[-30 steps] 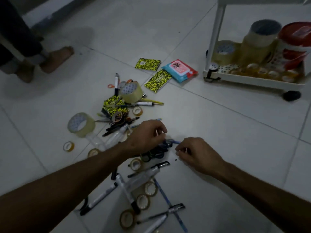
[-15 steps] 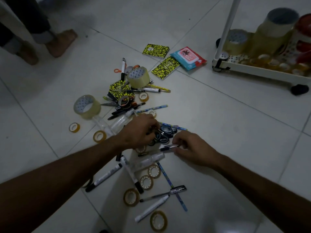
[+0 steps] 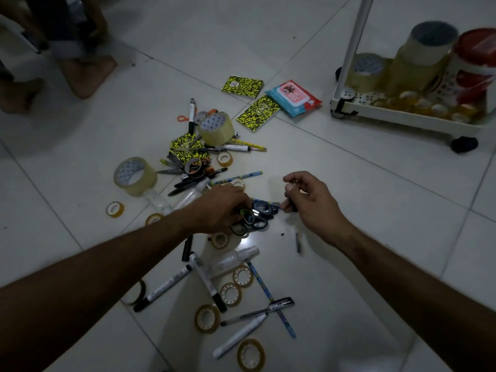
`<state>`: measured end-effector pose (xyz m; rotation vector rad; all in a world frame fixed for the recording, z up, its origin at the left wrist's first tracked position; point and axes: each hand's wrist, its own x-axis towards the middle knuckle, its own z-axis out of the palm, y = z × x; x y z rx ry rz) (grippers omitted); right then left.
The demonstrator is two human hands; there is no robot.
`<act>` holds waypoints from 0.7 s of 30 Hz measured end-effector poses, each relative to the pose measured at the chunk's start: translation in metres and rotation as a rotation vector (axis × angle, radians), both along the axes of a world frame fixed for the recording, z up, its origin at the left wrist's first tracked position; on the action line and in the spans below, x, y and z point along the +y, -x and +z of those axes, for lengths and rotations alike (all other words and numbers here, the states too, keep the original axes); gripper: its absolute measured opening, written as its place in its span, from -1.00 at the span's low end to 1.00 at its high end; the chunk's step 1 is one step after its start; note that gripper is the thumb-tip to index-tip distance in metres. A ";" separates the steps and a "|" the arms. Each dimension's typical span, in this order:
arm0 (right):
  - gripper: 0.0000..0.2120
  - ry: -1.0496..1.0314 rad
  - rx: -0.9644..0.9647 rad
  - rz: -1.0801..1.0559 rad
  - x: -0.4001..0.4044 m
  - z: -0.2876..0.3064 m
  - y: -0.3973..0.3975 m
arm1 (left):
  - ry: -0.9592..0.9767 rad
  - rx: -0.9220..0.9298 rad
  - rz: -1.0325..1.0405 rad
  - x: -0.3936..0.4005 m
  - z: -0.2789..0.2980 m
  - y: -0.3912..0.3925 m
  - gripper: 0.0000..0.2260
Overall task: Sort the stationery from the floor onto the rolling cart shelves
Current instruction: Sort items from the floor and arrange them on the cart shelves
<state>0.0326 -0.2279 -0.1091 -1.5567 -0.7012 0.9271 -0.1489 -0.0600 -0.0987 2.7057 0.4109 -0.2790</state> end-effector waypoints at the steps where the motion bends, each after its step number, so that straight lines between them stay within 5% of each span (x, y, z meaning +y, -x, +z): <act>1: -0.89 0.051 -0.113 0.046 0.002 -0.005 0.002 | -0.001 -0.001 0.000 0.000 0.000 0.000 -0.73; 8: -0.76 0.253 -0.724 0.422 0.012 -0.035 0.025 | 0.045 0.021 -0.014 0.000 0.007 0.002 -0.76; 21: -0.81 0.331 -0.903 0.338 0.005 -0.025 0.016 | 0.196 -0.044 0.096 0.006 0.034 0.002 -0.89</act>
